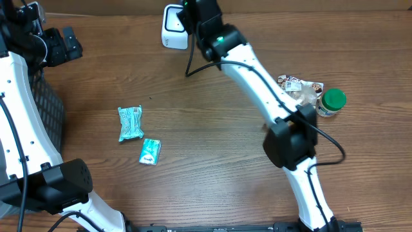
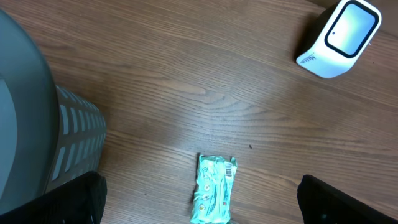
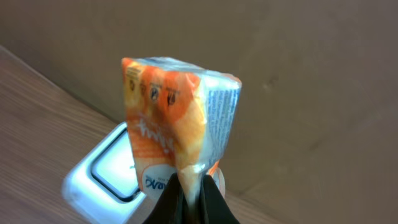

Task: Scan the item barcode
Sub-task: 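Hold the orange packet in front of the scanner window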

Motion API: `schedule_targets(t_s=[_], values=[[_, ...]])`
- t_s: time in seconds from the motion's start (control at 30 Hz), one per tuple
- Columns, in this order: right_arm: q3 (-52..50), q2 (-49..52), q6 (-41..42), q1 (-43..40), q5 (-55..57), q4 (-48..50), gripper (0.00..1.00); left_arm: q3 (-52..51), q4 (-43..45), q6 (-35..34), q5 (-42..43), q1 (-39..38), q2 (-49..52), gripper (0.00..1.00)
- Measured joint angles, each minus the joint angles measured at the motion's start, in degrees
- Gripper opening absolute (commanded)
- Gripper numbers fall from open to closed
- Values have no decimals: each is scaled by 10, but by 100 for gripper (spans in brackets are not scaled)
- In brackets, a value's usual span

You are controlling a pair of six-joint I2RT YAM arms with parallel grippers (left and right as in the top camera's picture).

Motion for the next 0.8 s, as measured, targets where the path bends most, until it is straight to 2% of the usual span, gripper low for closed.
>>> schedule_targets(t_s=[0.23, 0.4, 0.5, 0.8], values=[[0, 84, -172, 0, 18, 118, 4, 0, 0, 0, 0, 0, 0, 100], [0, 122, -273, 0, 19, 136, 4, 0, 0, 0, 0, 0, 0, 100], [0, 126, -305, 0, 12, 136, 4, 0, 0, 0, 0, 0, 0, 100], [0, 126, -332, 1, 3, 136, 4, 0, 0, 0, 0, 0, 0, 100]])
